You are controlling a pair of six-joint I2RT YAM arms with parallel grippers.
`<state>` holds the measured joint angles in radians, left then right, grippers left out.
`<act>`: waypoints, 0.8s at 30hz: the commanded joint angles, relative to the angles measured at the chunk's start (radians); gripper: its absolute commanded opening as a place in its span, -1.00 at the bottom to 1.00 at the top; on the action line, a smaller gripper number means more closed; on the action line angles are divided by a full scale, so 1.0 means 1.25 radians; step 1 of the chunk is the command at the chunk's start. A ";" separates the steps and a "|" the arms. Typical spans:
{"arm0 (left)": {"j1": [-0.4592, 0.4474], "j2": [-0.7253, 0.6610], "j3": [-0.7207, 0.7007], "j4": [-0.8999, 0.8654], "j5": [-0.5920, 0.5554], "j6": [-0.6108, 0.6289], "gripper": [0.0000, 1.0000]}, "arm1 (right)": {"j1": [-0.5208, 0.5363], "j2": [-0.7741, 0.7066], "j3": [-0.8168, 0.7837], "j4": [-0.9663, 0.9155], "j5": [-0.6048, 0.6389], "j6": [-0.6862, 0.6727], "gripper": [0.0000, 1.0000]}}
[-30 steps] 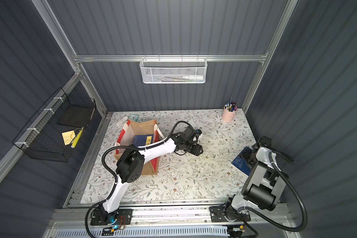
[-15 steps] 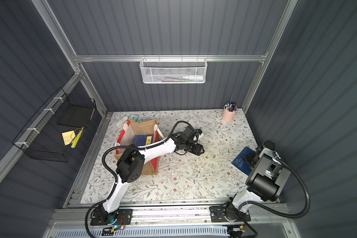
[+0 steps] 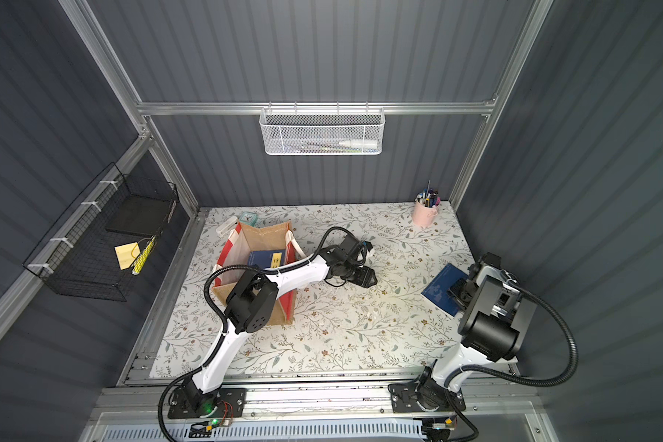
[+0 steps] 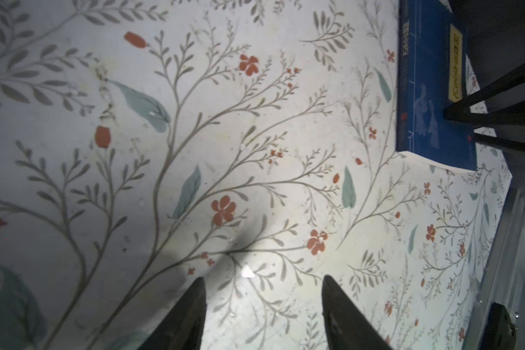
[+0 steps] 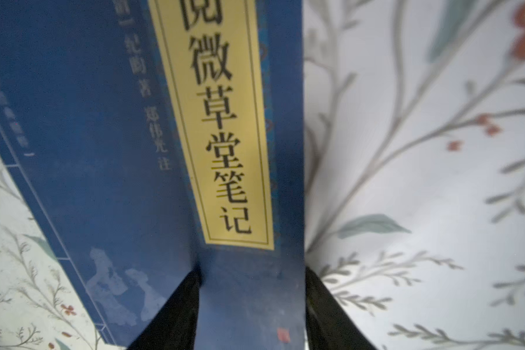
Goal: Put the books into the canvas bag
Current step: Move the book to the center of the board.
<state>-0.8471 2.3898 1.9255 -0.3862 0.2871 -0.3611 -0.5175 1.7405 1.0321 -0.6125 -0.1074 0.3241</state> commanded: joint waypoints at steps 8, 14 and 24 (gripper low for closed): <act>0.094 -0.019 -0.034 -0.007 0.028 -0.021 0.23 | 0.291 0.089 0.057 -0.132 0.015 -0.014 0.03; 0.120 -0.063 -0.115 0.041 0.108 -0.082 0.34 | 0.473 0.090 0.095 -0.141 -0.018 0.021 0.06; 0.130 -0.113 -0.259 0.141 0.207 -0.248 0.39 | 0.535 0.067 0.073 -0.049 -0.210 0.044 0.03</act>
<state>-0.6880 2.2723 1.6657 -0.2333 0.4961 -0.5694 0.1482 1.8336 1.1427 -0.6872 -0.2813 0.3588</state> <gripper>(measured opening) 0.692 0.520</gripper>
